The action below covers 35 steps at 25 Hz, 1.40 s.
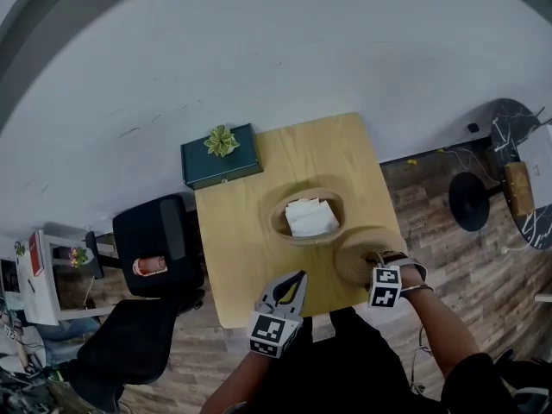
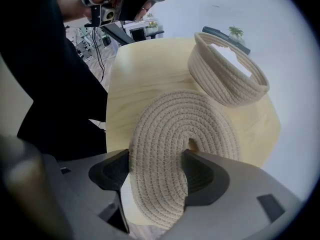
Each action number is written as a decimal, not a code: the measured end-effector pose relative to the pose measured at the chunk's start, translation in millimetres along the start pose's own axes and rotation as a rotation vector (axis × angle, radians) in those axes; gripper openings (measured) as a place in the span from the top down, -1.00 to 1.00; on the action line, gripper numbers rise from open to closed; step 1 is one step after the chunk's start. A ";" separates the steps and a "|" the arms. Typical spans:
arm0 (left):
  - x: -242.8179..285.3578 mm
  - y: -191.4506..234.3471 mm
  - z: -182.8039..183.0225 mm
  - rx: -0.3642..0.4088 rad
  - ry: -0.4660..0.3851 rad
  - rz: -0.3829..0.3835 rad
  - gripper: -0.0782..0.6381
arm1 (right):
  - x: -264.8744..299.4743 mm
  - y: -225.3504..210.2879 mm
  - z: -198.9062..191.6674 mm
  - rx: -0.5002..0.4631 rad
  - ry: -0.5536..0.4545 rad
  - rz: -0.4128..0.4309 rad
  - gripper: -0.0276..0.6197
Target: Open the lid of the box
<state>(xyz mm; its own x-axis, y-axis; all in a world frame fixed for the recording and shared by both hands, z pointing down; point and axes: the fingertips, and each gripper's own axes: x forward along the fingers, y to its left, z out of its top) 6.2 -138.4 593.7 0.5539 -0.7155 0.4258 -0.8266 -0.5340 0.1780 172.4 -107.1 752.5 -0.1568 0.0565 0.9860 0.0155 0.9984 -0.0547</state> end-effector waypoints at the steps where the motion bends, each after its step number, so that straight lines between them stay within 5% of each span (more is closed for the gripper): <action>1: -0.2 -0.1 0.0 -0.004 0.000 0.004 0.73 | 1.0 -1.7 -1.0 -0.001 0.004 0.004 -0.18; 15: 3.9 -2.5 4.7 -0.024 -0.016 0.020 0.73 | 4.2 -24.8 7.9 -0.002 -0.031 0.012 -0.21; 21: 3.5 -4.0 10.1 -0.026 -0.026 0.012 0.73 | -14.7 -18.8 10.1 -0.009 -0.052 -0.031 -0.44; 35: -5.6 -3.8 60.1 0.010 -0.131 0.028 0.73 | -176.7 -67.6 94.3 0.119 -0.487 -0.500 -0.09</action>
<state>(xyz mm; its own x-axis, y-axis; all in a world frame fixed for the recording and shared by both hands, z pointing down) 12.2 -159.4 537.4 0.5394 -0.7825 0.3111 -0.8413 -0.5168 0.1587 105.9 -184.0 567.1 -0.5415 -0.4399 0.7165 -0.2775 0.8980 0.3416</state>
